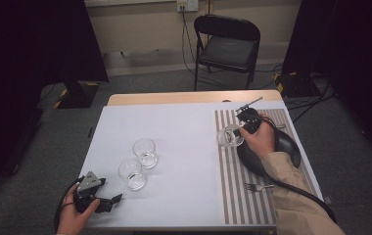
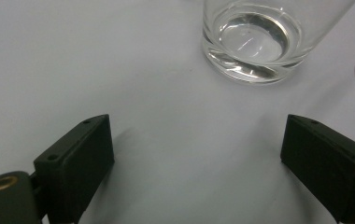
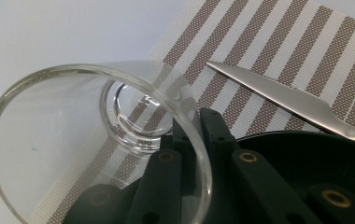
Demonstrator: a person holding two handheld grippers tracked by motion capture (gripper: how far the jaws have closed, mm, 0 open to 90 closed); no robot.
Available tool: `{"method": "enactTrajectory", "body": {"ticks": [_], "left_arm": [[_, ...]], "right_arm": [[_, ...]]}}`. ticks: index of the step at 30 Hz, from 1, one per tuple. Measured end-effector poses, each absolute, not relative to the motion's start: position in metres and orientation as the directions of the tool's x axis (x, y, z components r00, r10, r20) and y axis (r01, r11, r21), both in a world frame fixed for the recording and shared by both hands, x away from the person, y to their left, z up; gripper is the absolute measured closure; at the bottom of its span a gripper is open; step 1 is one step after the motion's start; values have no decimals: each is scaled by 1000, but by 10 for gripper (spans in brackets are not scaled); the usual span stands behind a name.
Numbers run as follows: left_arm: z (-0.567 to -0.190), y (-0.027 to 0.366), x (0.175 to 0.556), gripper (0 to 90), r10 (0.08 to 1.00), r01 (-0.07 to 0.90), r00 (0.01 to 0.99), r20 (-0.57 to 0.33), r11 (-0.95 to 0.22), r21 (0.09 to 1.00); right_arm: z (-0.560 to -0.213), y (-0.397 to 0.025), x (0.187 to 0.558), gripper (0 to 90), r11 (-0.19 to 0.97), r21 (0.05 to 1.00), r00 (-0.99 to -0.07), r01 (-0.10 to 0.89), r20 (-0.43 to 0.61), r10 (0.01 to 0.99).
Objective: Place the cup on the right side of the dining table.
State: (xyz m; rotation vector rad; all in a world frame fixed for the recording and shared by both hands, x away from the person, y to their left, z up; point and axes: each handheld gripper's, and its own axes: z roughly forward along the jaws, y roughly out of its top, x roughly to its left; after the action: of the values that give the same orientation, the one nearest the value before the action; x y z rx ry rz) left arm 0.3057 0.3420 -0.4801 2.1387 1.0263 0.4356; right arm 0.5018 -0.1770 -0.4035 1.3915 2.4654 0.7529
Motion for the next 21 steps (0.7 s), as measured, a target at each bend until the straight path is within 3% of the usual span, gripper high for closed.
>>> {"method": "enactTrajectory", "body": {"ticks": [21], "left_arm": [[-480, 341, 306, 87, 780, 538, 626, -3, -429, 726]], "right_arm": [[-404, -178, 502, 845, 389, 546, -506, 742, 77, 859]]}}
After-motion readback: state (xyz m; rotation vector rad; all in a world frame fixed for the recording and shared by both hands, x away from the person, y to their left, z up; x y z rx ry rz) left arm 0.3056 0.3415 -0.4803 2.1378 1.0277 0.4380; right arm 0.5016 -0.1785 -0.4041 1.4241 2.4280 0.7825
